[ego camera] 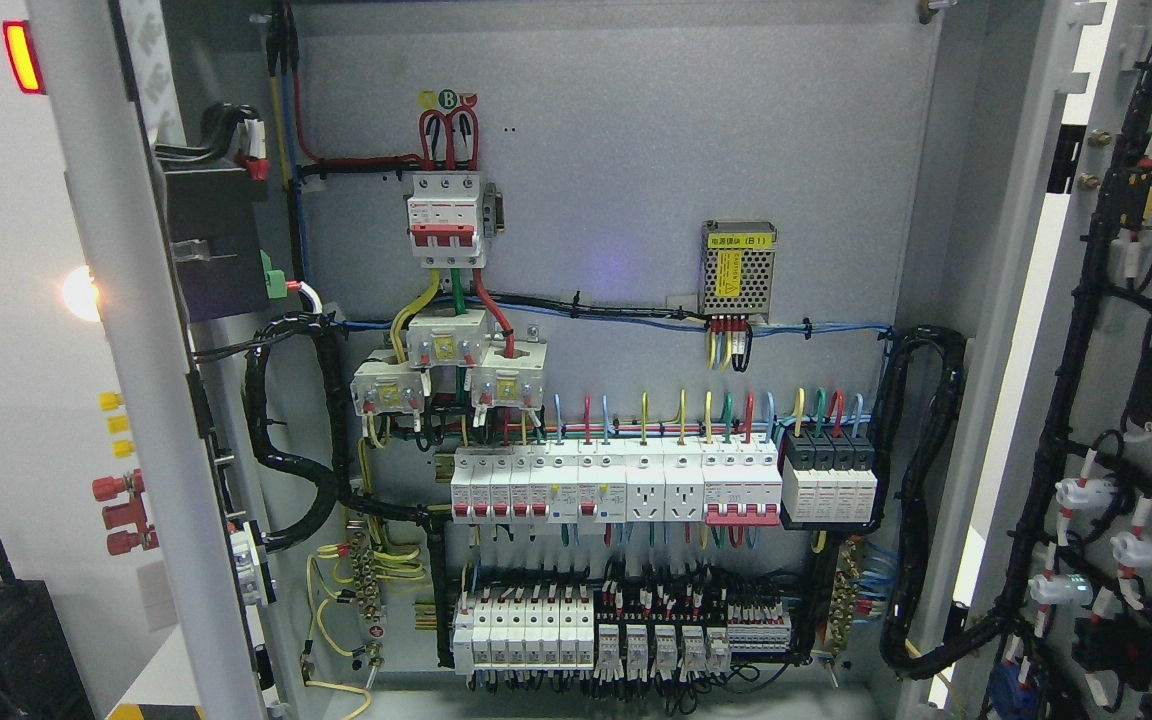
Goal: Open door with both hands
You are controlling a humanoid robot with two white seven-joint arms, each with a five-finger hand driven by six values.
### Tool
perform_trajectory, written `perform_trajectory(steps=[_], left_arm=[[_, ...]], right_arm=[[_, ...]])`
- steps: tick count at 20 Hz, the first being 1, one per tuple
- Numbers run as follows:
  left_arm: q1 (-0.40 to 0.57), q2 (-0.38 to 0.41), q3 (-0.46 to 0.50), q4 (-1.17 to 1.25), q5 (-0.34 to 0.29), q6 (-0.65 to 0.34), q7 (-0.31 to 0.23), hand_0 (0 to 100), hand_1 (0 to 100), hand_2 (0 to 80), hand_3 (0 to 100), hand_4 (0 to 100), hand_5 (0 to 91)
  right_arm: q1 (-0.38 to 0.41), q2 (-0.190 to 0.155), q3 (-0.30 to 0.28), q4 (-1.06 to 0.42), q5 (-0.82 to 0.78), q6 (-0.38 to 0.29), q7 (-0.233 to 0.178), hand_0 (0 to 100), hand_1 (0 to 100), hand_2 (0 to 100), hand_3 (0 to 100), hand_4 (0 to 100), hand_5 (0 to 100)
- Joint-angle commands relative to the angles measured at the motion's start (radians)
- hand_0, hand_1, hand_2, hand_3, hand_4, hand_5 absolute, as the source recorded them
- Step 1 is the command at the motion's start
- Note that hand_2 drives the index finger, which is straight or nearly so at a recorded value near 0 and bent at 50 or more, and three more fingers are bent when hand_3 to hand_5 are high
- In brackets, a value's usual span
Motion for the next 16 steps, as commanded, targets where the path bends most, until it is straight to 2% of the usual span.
perform_trajectory(steps=[1,16], left_arm=[[0.000,-0.029,0.000,-0.029,0.000,0.001,0.001,0,0,0.0,0,0,0.0],[-0.001,-0.029,-0.002,-0.023,0.000,0.001,0.001,0,0,0.0,0,0,0.0]], right_arm=[[-0.003,0.002,0.026,-0.008,-0.001,0.000,0.000,38,0,0,0,0,0],[-0.021,0.018,0.049,-0.008,0.002,0.000,0.000,38,0,0,0,0,0]])
